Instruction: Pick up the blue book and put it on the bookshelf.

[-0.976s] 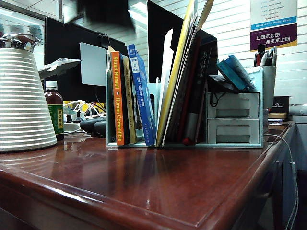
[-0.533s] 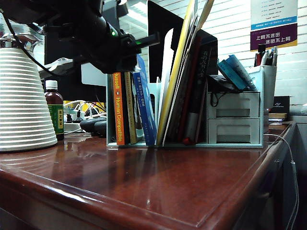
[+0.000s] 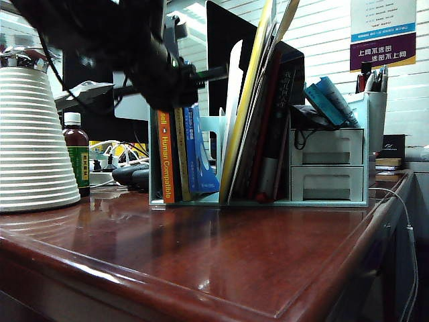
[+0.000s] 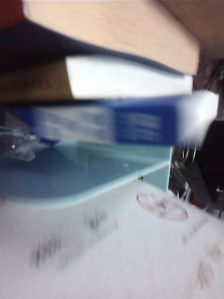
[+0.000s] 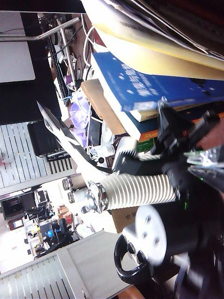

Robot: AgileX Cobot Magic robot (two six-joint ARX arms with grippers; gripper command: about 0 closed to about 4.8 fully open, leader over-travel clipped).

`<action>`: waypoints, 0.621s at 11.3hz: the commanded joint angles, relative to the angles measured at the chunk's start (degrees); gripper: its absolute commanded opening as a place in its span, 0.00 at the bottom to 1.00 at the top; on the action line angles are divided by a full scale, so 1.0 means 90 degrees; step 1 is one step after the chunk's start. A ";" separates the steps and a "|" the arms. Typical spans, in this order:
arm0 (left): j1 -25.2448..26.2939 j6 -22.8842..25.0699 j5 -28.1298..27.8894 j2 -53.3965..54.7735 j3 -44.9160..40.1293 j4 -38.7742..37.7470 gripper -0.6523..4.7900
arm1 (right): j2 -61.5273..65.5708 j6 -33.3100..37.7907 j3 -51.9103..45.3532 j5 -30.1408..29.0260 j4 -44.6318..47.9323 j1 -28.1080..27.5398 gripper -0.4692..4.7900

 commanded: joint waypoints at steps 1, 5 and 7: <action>-0.0124 0.0253 -0.0022 -0.0534 0.0022 -0.0316 0.11 | -0.0022 -0.0027 0.0024 0.0010 0.0109 0.0000 0.07; -0.0124 0.0663 -0.0063 -0.1821 0.0024 -0.0799 0.11 | -0.0024 -0.0044 0.0024 0.0012 -0.0155 0.0000 0.07; -0.0124 0.1005 -0.0340 -0.3633 0.0022 -0.2438 0.11 | -0.0032 -0.0573 0.0024 0.0012 -0.0452 0.0000 0.07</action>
